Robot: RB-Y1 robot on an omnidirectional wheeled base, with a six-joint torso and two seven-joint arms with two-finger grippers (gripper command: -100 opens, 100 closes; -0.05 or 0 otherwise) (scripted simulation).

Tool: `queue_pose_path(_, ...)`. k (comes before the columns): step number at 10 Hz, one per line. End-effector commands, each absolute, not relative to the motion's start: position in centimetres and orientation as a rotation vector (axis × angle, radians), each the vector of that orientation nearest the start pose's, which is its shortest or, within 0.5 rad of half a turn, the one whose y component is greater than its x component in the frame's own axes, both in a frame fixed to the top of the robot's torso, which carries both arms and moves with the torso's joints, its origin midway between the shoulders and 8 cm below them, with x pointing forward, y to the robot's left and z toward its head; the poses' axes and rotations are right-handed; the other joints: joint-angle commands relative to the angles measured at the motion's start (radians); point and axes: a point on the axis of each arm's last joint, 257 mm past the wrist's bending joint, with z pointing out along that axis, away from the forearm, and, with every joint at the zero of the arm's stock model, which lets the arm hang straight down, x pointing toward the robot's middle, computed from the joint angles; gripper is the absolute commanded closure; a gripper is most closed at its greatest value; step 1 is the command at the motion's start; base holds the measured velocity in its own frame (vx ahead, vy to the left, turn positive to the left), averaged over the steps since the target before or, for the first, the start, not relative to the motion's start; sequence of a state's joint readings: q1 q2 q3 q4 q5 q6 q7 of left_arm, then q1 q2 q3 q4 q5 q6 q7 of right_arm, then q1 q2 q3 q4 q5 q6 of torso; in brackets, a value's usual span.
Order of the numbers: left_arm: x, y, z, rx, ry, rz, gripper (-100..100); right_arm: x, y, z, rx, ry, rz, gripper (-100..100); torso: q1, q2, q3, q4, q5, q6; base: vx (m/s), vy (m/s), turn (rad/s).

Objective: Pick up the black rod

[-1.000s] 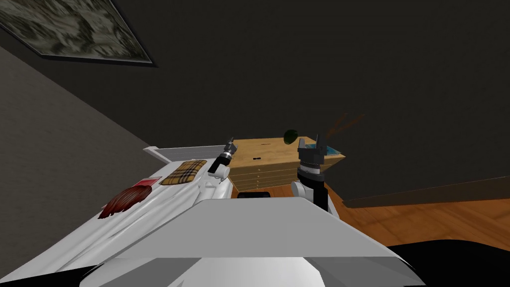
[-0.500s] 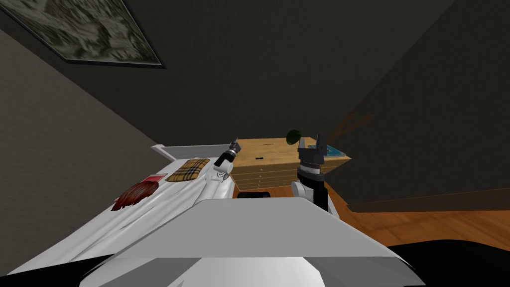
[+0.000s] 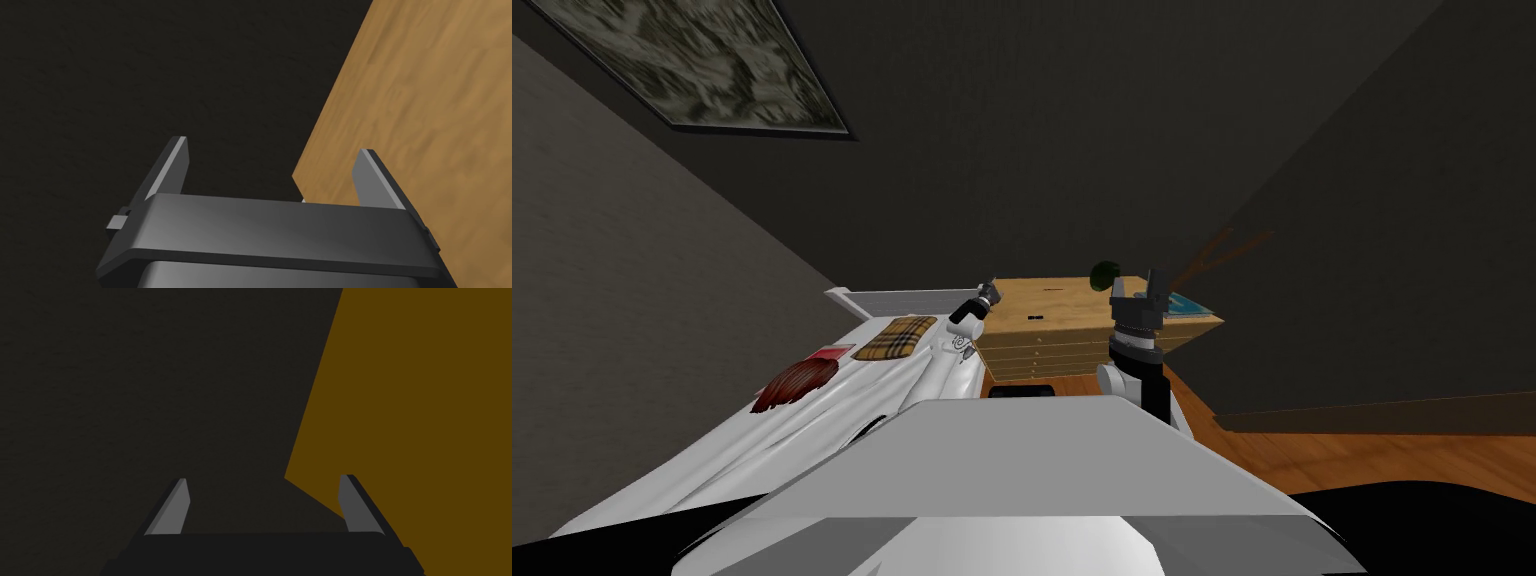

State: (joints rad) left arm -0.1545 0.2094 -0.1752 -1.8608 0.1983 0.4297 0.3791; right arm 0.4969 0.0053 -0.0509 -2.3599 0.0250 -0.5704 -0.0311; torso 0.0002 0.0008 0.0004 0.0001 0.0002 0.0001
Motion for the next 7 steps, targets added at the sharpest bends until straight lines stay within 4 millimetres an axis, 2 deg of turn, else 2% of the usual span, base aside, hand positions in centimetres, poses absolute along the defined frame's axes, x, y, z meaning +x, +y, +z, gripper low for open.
queue_pose_path(1, 56.4, 12.7, -13.4, -1.413, 1.341, -1.592, -100, 31.1, -28.4, 7.3, 0.522, 0.511, 1.298, 0, 0.000, 0.000, 0.000, 0.000, 0.000, 0.000, -0.009, 0.010, 0.032)
queue_pose_path(2, 57.1, 11.6, -13.8, -1.445, 1.373, -1.599, -100, 31.1, -28.4, 7.3, 0.522, 0.511, 1.298, 0, 0.000, 0.000, 0.000, 0.000, 0.000, 0.000, -0.012, 0.013, 0.041)
queue_pose_path(4, 57.1, 11.5, -14.4, -1.466, 1.396, -1.574, -100, 31.1, -28.4, 7.3, 0.522, 0.511, 1.298, 0, 0.000, 0.000, 0.000, 0.000, 0.000, 0.000, -0.009, 0.005, 0.012)
queue_pose_path(5, 57.8, 10.5, -15.0, -1.505, 1.436, -1.567, -100, 31.1, -28.4, 7.3, 0.522, 0.511, 1.298, 0, 0.000, 0.000, 0.000, 0.000, 0.000, 0.000, -0.009, 0.003, 0.040)
queue_pose_path(6, 57.8, 10.5, -15.4, -1.518, 1.451, -1.550, -100, 31.1, -28.4, 7.3, 0.522, 0.511, 1.298, 0, 0.000, 0.000, 0.000, 0.000, 0.000, 0.000, -0.010, 0.001, 0.021)
queue_pose_path(7, 58.3, 9.6, -16.1, -1.555, 1.484, -1.544, -100, 31.1, -28.4, 7.3, 0.522, 0.511, 1.298, 0, -0.001, 0.000, 0.000, 0.000, 0.000, 0.000, -0.013, -0.003, 0.027)
